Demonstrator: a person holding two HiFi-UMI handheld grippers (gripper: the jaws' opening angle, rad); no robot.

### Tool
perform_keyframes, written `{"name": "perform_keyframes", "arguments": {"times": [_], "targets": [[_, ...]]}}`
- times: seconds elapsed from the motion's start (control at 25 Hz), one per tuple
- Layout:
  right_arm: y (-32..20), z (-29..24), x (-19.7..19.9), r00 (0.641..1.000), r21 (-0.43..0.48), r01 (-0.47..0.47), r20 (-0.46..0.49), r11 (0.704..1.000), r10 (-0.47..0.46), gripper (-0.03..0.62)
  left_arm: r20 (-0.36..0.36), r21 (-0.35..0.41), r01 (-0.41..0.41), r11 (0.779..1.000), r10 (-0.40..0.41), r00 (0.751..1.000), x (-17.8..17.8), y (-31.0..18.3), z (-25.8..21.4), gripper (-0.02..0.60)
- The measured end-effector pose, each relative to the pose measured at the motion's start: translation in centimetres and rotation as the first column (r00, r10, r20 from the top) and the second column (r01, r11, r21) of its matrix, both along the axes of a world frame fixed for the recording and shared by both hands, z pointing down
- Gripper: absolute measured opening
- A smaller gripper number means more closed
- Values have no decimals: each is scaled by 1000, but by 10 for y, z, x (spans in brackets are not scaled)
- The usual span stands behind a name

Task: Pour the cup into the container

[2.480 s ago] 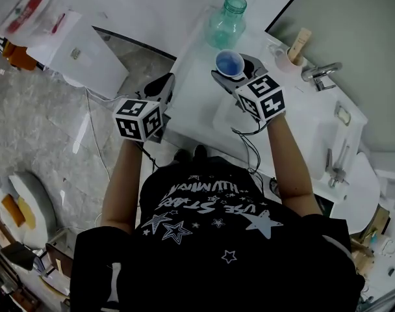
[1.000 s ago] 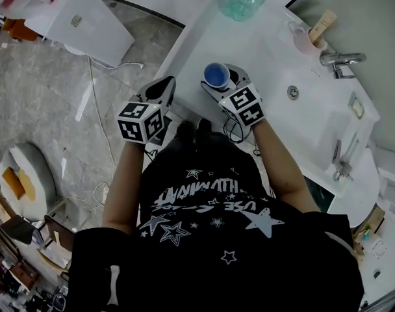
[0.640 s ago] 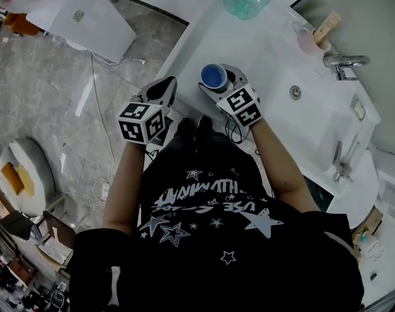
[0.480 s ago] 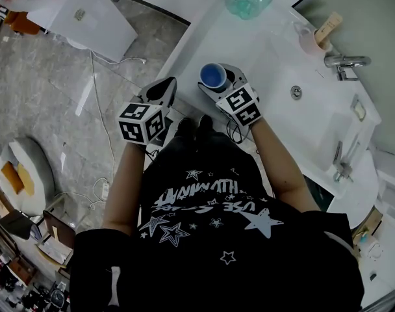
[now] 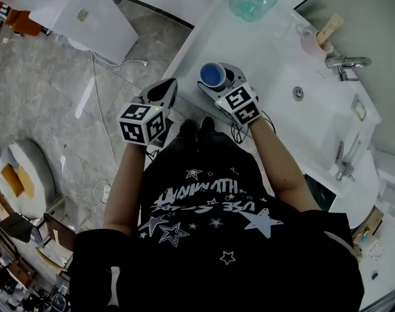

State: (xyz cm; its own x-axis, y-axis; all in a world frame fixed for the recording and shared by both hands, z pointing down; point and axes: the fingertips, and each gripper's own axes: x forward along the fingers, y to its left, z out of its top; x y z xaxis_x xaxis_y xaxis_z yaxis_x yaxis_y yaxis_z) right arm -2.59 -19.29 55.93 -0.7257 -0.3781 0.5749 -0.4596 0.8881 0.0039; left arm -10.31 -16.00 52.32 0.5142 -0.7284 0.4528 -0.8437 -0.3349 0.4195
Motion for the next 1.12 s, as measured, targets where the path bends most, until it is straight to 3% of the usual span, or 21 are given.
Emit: {"name": "perform_keyframes", "arguments": {"times": [0.56,0.96,1.12], "targets": [[1,3,-14,997,32,-22,-79,999,25,316,-16,26,-95,995,95,995,-20,3,0,11],[13,-10,31,983,58,-153,-95,987,158,331,-42,45,-146,988,147,988,-2,10,0,11],[24,-20,54,977,65,-196,-77,979,200,294,-45,48,-153,987,155,987,11,14,-2,11]]}}
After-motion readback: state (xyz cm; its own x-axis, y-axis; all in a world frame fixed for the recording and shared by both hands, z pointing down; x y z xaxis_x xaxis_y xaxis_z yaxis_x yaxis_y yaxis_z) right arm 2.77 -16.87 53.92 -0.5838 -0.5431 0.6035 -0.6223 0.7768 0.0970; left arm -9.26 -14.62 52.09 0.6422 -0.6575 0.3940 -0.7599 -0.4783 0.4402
